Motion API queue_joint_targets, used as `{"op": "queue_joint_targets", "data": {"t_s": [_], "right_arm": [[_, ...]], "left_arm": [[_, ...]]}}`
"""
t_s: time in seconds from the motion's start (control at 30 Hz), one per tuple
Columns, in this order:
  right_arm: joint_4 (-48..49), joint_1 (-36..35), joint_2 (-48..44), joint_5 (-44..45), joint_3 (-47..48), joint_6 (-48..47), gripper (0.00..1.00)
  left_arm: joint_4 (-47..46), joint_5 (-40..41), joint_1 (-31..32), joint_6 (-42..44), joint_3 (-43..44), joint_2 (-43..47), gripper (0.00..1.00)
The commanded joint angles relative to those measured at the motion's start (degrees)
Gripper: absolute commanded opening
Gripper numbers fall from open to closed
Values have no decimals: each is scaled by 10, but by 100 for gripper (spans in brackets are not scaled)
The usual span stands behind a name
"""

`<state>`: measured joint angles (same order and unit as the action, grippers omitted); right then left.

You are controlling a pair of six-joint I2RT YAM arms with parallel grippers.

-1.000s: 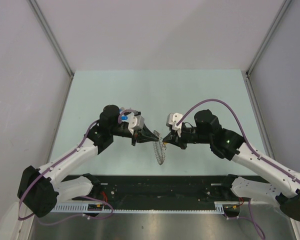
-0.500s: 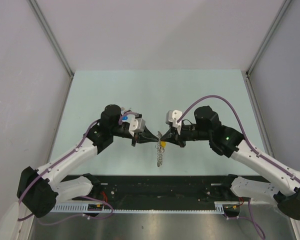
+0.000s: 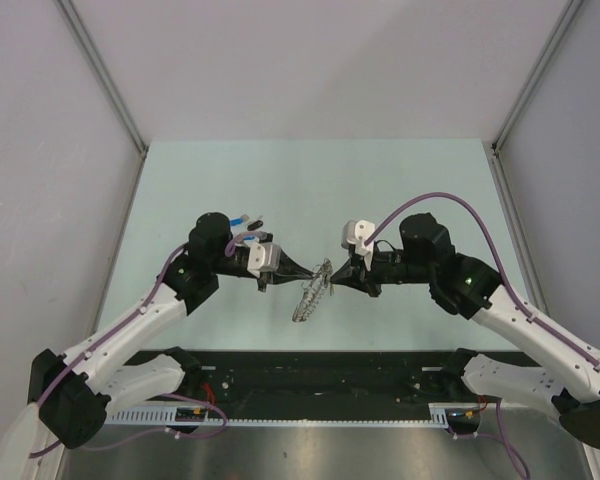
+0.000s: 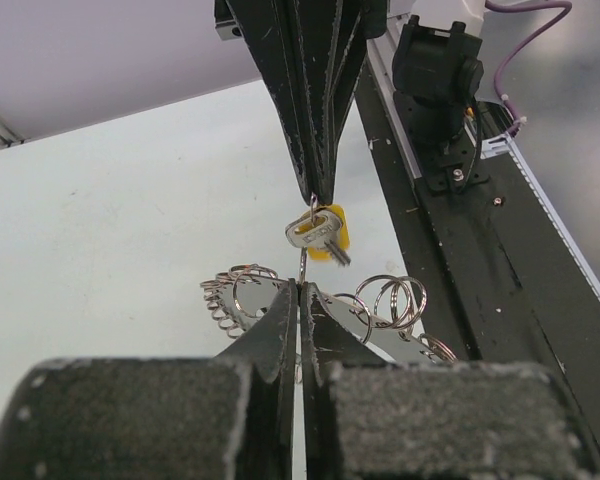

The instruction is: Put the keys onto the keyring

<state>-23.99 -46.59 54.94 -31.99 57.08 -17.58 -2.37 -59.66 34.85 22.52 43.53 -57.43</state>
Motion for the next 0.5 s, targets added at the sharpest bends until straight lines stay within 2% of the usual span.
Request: {"op": "queue_joint_targets", "data": {"t_s": [0.0, 0.47], "right_arm": [[-4, 0, 2, -4, 29, 8, 0], [19, -4, 25, -5, 30, -1, 0]], "left_arm": [[-38, -11, -3, 21, -5, 9, 0], [-68, -29, -2, 0, -14, 0, 0]]}}
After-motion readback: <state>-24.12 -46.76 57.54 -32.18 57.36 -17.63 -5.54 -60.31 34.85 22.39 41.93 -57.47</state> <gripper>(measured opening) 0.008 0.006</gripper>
